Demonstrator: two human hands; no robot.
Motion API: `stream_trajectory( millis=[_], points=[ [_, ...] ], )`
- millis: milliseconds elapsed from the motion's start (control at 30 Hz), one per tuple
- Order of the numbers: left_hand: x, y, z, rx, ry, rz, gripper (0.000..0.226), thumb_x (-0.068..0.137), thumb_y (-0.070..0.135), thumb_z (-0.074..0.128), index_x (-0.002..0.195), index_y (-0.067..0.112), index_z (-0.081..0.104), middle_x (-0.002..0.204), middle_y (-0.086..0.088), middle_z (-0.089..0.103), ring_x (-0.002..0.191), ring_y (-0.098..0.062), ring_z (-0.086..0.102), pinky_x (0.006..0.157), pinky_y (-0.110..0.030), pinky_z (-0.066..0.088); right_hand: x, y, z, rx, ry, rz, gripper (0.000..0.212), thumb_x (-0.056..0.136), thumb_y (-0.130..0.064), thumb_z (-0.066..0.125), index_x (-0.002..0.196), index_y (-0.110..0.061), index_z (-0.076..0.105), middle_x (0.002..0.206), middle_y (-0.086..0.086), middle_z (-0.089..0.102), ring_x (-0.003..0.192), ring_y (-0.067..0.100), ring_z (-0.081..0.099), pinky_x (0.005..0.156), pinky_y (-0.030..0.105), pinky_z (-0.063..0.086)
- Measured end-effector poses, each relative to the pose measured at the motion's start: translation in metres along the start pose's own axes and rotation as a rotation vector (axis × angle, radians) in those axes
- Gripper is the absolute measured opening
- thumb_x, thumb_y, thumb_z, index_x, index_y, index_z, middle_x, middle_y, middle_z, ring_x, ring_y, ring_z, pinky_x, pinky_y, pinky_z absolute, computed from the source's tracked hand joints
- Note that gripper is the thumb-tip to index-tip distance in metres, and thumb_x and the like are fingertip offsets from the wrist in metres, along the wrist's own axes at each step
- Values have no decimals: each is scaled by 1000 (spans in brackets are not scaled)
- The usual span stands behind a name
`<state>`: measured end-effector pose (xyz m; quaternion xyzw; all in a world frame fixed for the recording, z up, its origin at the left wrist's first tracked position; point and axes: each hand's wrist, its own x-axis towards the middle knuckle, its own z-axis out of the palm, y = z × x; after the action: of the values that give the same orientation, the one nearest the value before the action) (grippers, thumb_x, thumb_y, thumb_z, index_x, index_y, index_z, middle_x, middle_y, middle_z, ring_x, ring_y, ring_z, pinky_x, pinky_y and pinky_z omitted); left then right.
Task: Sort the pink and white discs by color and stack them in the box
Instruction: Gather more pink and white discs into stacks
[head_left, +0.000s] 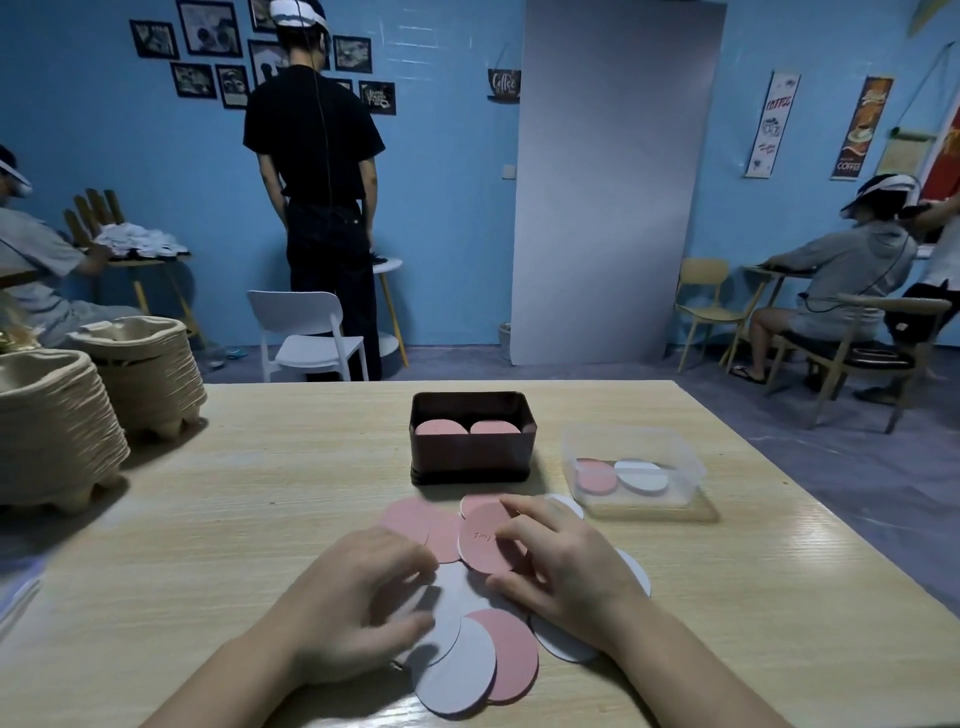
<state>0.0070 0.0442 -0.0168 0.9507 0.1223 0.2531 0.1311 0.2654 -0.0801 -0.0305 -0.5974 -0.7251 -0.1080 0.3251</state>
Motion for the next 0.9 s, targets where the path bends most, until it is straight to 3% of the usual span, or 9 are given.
stream_trajectory(
  millis=[100, 167, 400, 533, 667, 800, 900],
  points=[
    [-12, 4, -5, 10, -96, 15, 48, 76, 55, 75, 119, 37, 62, 123, 28, 58, 120, 5, 50, 102, -26, 38, 0, -2, -1, -3, -17, 2, 34, 83, -50, 73, 101, -25, 61, 136, -7, 57, 117, 16, 58, 82, 34, 55],
    [-18, 6, -6, 18, -102, 5, 56, 73, 58, 76, 123, 39, 61, 128, 32, 54, 126, 7, 46, 105, -22, 33, -1, -6, -4, 7, -16, 8, 35, 84, -51, 72, 103, -24, 62, 137, -8, 56, 118, 17, 58, 84, 36, 55],
    [-26, 9, -6, 47, 4, -26, 55, 76, 62, 78, 122, 35, 64, 113, 26, 62, 110, 7, 54, 94, -27, 46, -22, -27, -6, 13, -59, 12, 38, 86, -58, 68, 107, -27, 61, 142, -10, 52, 122, 13, 54, 90, 27, 51],
    [-19, 7, -3, 129, 196, -40, 48, 77, 56, 78, 113, 25, 67, 122, 16, 67, 110, -4, 62, 86, -30, 55, -20, -29, -5, 8, -48, 50, 39, 85, -58, 67, 108, -28, 61, 142, -12, 52, 123, 12, 53, 90, 25, 50],
    [-8, 4, 2, 141, 254, -56, 50, 83, 57, 70, 112, 18, 66, 127, 5, 68, 114, -12, 63, 91, -28, 51, -11, -28, -1, 21, -37, 85, 39, 83, -55, 69, 109, -27, 60, 141, -13, 53, 121, 11, 52, 91, 28, 51],
    [-3, 1, 10, 148, 230, -28, 53, 81, 55, 77, 114, 17, 63, 129, 2, 67, 115, -15, 63, 93, -29, 52, -2, -30, 6, 55, -70, 86, 55, 83, -53, 71, 129, -33, 50, 134, -14, 55, 120, 6, 49, 93, 14, 38],
    [2, 1, 14, 141, 212, 15, 57, 82, 61, 75, 117, 18, 59, 129, 1, 67, 113, -17, 64, 91, -30, 53, 3, -36, 14, 102, -101, 54, 64, 85, -54, 69, 140, -32, 46, 137, -13, 55, 123, 7, 50, 98, 18, 41]
  ],
)
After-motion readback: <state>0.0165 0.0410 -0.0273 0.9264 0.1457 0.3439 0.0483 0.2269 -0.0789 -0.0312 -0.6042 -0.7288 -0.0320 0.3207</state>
